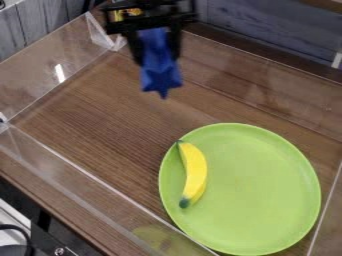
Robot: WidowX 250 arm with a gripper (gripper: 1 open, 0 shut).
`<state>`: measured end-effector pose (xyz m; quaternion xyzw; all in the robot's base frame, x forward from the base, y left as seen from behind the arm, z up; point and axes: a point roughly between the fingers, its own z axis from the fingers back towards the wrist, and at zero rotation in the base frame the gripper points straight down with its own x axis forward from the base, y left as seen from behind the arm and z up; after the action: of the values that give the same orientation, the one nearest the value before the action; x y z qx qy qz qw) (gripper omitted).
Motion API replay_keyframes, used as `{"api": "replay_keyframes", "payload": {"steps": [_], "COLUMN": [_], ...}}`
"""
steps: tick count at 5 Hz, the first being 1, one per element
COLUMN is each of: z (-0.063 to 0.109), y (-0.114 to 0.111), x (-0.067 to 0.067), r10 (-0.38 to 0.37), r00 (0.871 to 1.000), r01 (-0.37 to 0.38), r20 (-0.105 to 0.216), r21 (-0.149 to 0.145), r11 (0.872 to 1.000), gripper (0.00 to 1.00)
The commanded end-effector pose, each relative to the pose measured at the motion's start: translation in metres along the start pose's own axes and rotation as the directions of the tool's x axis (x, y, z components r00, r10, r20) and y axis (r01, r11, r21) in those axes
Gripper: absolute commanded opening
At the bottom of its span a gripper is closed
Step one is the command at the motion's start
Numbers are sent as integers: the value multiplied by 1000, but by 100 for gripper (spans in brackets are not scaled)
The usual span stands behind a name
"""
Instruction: Put the blue object in the green plate
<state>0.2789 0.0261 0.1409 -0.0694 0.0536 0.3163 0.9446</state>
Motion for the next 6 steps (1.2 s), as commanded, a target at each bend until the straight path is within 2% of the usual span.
{"api": "replay_keyframes", "payload": {"steps": [1, 2, 3, 4, 5, 6], "z": [6, -4, -20, -37, -59, -69], "y": [-30, -57, -79, -87, -89, -89], "x": [-33, -66, -83, -101, -112, -104], "r10": [-69, -146, -167, -200, -244, -287], "r00": [997, 988, 985, 978, 968, 957], "r01": [70, 146, 166, 199, 242, 286], "r20": [43, 41, 52, 57, 58, 40], "r21": [-9, 6, 15, 23, 31, 37], "r11": [998, 989, 986, 980, 970, 958], "gripper": [0, 0, 0, 0, 0, 0]}}
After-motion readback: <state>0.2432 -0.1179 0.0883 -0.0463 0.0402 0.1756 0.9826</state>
